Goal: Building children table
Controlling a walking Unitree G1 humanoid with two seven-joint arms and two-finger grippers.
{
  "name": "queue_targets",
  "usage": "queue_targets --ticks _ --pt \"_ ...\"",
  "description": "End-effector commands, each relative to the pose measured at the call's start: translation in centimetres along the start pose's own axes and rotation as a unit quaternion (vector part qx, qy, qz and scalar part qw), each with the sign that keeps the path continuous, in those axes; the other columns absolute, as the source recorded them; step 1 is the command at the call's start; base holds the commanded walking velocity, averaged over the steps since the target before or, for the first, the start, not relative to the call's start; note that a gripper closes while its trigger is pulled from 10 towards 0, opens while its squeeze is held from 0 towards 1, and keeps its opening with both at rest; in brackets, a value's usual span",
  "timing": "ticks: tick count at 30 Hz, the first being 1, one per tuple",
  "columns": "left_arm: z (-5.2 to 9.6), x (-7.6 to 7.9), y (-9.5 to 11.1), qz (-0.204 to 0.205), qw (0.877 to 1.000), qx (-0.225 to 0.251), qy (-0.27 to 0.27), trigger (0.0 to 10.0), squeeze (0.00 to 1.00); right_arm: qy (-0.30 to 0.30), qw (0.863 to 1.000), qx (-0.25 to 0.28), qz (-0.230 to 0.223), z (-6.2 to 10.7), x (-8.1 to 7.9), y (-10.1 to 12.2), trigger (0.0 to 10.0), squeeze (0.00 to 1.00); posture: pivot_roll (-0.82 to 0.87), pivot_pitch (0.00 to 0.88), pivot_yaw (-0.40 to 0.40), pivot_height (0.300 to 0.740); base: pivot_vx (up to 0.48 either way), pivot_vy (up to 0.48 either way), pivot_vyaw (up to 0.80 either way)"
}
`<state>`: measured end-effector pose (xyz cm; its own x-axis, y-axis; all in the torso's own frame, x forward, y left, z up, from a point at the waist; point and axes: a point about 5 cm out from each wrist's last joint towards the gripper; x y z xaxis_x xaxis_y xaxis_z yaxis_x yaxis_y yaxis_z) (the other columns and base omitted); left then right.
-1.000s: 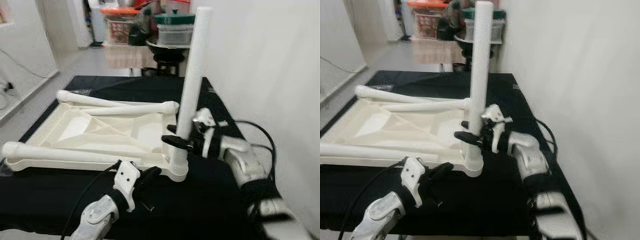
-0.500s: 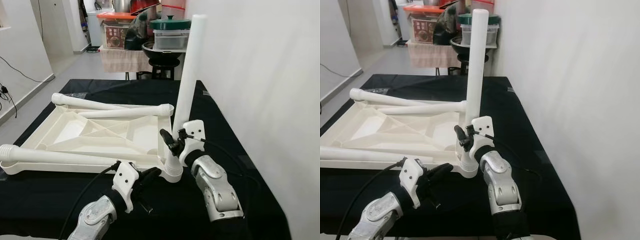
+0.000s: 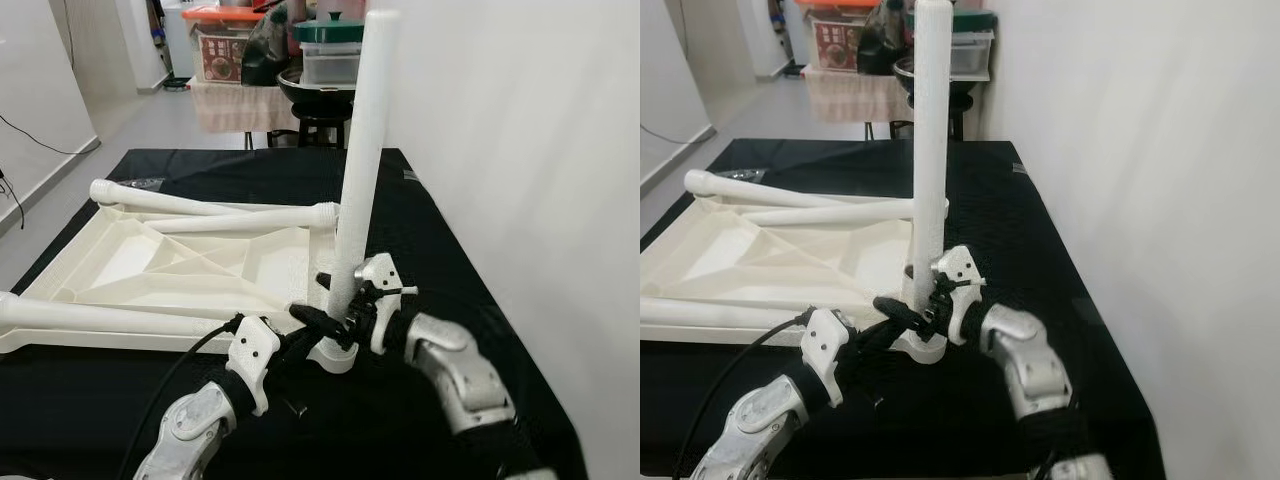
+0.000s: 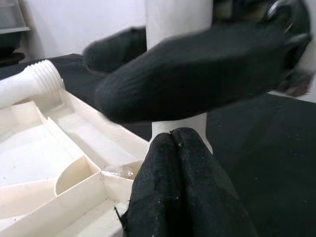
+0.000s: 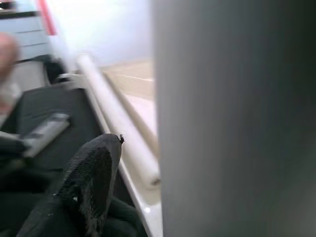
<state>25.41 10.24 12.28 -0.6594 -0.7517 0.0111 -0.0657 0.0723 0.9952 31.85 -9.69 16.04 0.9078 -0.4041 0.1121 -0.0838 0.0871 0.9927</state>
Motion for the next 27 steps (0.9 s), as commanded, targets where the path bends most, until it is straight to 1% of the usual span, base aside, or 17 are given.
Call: queue_targets --ticks 1,2,3,5,6,7,8,14,17,18,19,20,21,23,25,26,27 --pt "-0.1 0.1 -0.3 0.000 1.000 -0.002 0.001 10.0 0.00 0.046 0.999 0.006 0.002 -0.3 0.7 0.3 10.0 0.00 0.02 0.000 -0.064 0.740 0.000 0.000 0.00" --pt "-0.1 0.1 -0.3 0.000 1.000 -0.002 0.001 10.0 0.00 0.046 0.999 0.006 0.002 -0.3 0.7 0.3 10.0 0.00 0.02 0.000 -0.064 0.740 0.000 0.000 0.00" --pt "-0.3 0.0 -0.3 -0.001 1.000 -0.001 0.003 10.0 0.00 0.047 0.999 0.002 -0.003 0.2 2.9 0.8 10.0 0.00 0.02 0.000 -0.065 0.740 0.000 0.000 0.00" --pt "-0.3 0.0 -0.3 -0.001 1.000 -0.001 0.003 10.0 0.00 0.047 0.999 0.002 -0.003 0.2 2.9 0.8 10.0 0.00 0.02 0.000 -0.065 0.740 0.000 0.000 0.00" --pt "-0.3 0.0 -0.3 -0.001 1.000 -0.001 0.003 10.0 0.00 0.043 0.999 0.000 -0.004 0.3 3.5 1.0 10.0 0.00 0.02 0.000 -0.065 0.740 0.000 0.000 0.00" --pt "-0.3 0.0 -0.3 -0.001 1.000 -0.001 0.003 10.0 0.00 0.043 0.999 0.000 -0.004 0.3 3.5 1.0 10.0 0.00 0.02 0.000 -0.065 0.740 0.000 0.000 0.00" --pt "-0.3 0.0 -0.3 -0.001 1.000 -0.002 0.003 10.0 0.00 0.043 0.999 0.001 -0.008 0.5 4.3 1.5 0.0 0.00 0.03 0.000 -0.069 0.740 0.000 0.000 0.00" --pt "-0.4 0.0 -0.3 -0.001 1.000 -0.001 0.004 10.0 0.00 0.052 0.999 0.001 -0.010 1.1 5.3 2.2 0.0 0.00 0.02 0.000 -0.069 0.740 0.000 0.000 0.00" --pt "-0.4 0.0 -0.3 -0.001 1.000 -0.001 0.005 10.0 0.00 0.044 0.999 0.000 -0.006 1.3 5.3 2.1 0.0 0.00 0.02 0.000 -0.067 0.740 0.000 0.000 0.00" --pt "-0.4 0.0 -0.2 -0.002 1.000 0.000 0.005 10.0 0.00 0.028 1.000 -0.006 0.002 1.6 5.3 1.7 0.0 0.00 0.02 0.000 -0.067 0.740 0.000 0.000 0.00" --pt "-0.4 0.0 -0.2 -0.002 1.000 0.000 0.005 10.0 0.00 0.028 1.000 -0.006 0.002 1.6 5.3 1.7 0.0 0.00 0.02 0.000 -0.067 0.740 0.000 0.000 0.00" --pt "-0.4 0.0 -0.1 -0.002 1.000 0.001 0.005 10.0 0.00 0.006 1.000 -0.014 0.011 2.0 5.2 1.2 0.0 0.00 0.02 0.000 -0.062 0.740 0.000 0.000 0.00" --pt "-0.4 0.0 -0.1 -0.002 1.000 0.001 0.005 10.0 0.00 0.006 1.000 -0.014 0.011 2.0 5.2 1.2 0.0 0.00 0.02 0.000 -0.062 0.740 0.000 0.000 0.00" --pt "-0.2 0.0 0.0 -0.002 1.000 0.002 0.005 10.0 0.00 -0.042 0.999 -0.027 0.017 2.9 4.8 0.0 0.0 0.00 0.01 0.000 -0.060 0.740 0.000 0.000 0.00" --pt "-0.2 0.0 0.0 -0.002 1.000 0.002 0.005 10.0 0.00 -0.042 0.999 -0.027 0.017 2.9 4.8 0.0 0.0 0.00 0.01 0.000 -0.060 0.740 0.000 0.000 0.00" --pt "0.1 -0.1 0.1 -0.003 1.000 0.002 0.004 10.0 0.00 -0.285 0.957 -0.052 -0.017 2.1 4.0 -1.8 0.0 0.00 0.00 0.000 -0.051 0.740 0.000 0.000 0.00" --pt "0.1 -0.1 0.1 -0.003 1.000 0.002 0.004 10.0 0.00 -0.285 0.957 -0.052 -0.017 2.1 4.0 -1.8 0.0 0.00 0.00 0.000 -0.051 0.740 0.000 0.000 0.00"
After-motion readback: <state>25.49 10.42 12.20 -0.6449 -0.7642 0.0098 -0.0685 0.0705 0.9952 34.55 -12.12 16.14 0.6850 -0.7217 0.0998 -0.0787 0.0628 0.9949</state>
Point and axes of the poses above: a point about 5 cm out from each wrist's last joint towards the gripper, its own z axis pointing back from the gripper into the wrist, its own y axis along the axis of the wrist's last joint, x = y × z, and after that the axes turned 6 degrees about z, right-handed
